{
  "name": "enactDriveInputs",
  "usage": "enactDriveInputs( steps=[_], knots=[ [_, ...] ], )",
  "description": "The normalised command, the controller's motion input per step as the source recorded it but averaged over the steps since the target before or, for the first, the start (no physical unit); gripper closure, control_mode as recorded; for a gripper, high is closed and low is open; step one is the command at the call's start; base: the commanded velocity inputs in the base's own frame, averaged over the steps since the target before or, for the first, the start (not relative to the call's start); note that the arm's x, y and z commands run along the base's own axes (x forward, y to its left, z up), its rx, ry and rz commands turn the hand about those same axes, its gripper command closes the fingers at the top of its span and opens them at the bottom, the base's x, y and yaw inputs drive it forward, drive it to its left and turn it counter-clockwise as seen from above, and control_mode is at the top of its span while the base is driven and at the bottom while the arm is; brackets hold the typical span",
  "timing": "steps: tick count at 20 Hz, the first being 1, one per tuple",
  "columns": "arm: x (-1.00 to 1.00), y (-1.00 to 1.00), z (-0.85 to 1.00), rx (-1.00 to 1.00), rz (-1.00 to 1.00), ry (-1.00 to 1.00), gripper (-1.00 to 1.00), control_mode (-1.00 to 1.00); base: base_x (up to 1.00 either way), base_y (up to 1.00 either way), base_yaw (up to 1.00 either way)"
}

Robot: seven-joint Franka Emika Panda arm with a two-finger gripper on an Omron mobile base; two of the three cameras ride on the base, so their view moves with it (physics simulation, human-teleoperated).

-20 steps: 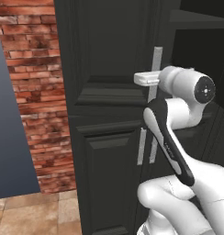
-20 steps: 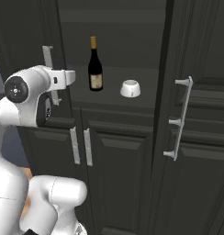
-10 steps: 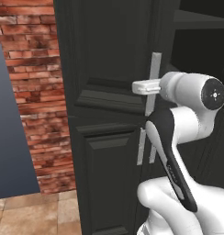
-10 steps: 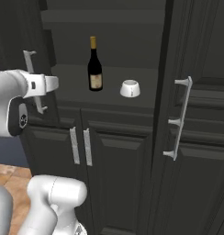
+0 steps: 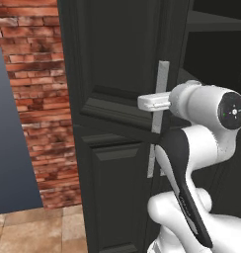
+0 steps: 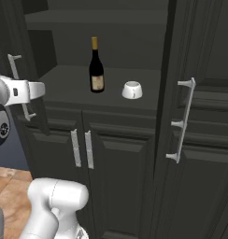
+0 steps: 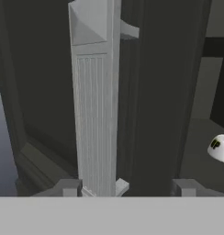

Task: Open the cabinet directly in front. Then move the wine and the mug to the dining counter with the candle on it.

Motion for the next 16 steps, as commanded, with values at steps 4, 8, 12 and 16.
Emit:
enactDriveInputs(
  steps=[4, 8, 12, 16],
  knots=[
    [0.03, 0.11, 0.0, 0.0, 0.0, 0.0, -1.0, -1.0, 0.0, 0.0, 0.0],
    [-0.19, 0.0, 0.0, 0.0, 0.0, 0.0, -1.0, -1.0, 0.0, 0.0, 0.0],
    [-0.59, -0.04, 0.0, 0.0, 0.0, -0.02, -1.0, -1.0, 0.0, 0.0, 0.0],
    [-0.47, -0.09, 0.01, 0.0, 0.02, -0.03, -1.0, -1.0, 0.0, 0.0, 0.0]
  ],
)
